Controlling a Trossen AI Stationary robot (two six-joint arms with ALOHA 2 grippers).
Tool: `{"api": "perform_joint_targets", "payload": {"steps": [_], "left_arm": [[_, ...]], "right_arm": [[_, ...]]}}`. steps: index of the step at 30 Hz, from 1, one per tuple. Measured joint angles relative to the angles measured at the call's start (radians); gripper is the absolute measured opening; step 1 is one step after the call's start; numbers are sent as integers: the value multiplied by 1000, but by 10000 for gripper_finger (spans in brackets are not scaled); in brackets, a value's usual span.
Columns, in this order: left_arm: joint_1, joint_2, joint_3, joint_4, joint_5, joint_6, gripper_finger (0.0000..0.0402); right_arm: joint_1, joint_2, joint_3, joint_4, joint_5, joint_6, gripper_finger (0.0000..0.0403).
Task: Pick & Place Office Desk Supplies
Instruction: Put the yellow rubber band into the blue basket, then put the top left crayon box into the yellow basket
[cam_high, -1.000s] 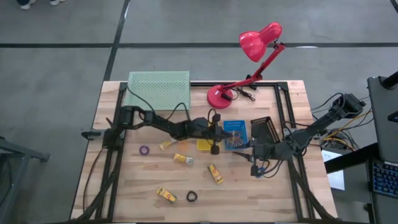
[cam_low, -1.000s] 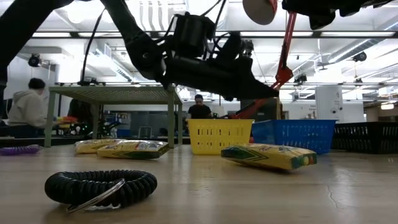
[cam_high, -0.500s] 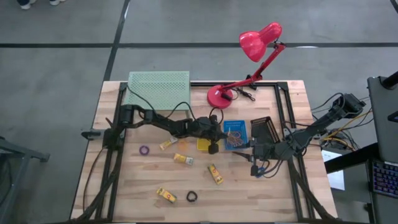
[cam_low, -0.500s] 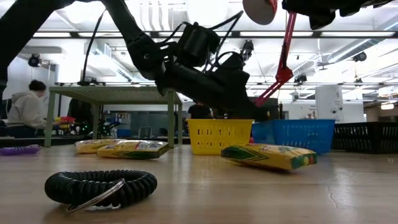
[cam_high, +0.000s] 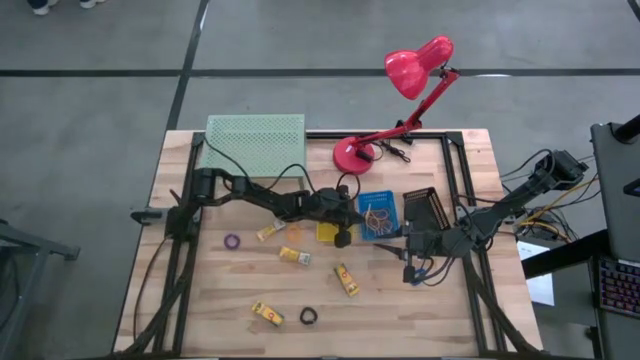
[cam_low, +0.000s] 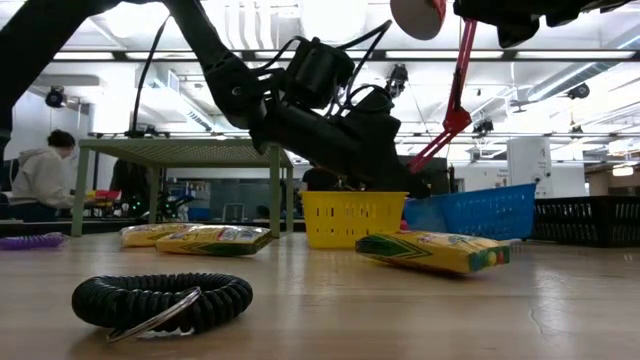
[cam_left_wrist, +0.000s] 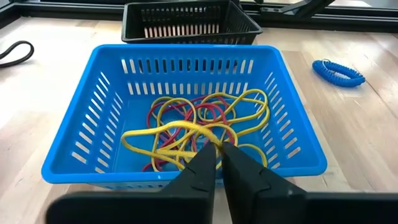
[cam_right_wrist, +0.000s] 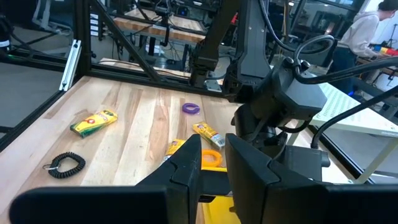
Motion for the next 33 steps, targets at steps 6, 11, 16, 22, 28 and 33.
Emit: {"api": "perform_joint_targets", "payload": {"steps": [6, 11, 16, 22, 28, 33], "left_arm": [[0, 0, 0, 7, 19, 0, 65], [-1, 0, 0, 16, 45, 2, 98], [-1, -1, -1, 17, 48, 4, 132], [-1, -16, -1, 14, 48, 0, 164], [-1, -73, -1, -59, 48, -8, 177], [5, -103, -1, -108, 47, -33, 179]], "right_arm": [[0, 0, 0, 0, 0, 0, 68], [0, 0, 0, 0, 0, 0, 68], [0, 0, 0, 0, 0, 0, 68], [0, 0, 0, 0, 0, 0, 68], [0, 0, 0, 0, 0, 0, 68], [0, 0, 0, 0, 0, 0, 68]]}}
